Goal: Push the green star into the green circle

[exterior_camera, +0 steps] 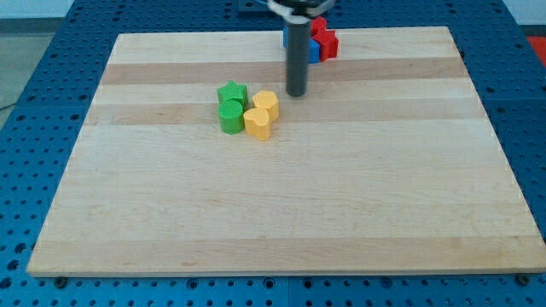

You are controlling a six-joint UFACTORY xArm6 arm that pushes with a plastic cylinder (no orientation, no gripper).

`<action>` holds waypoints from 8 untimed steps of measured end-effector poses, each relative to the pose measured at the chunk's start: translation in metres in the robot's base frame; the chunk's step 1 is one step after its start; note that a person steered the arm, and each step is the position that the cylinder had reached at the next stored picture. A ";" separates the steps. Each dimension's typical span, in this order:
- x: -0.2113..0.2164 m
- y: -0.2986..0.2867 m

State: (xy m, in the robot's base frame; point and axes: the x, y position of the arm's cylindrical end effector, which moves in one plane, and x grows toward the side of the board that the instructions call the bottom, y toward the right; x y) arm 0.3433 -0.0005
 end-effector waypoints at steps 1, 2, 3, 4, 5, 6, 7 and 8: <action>-0.014 -0.036; -0.018 -0.083; -0.016 -0.105; -0.015 -0.107; -0.024 -0.099; -0.019 -0.086; 0.005 -0.087; 0.022 -0.100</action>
State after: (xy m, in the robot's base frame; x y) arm 0.3653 -0.1007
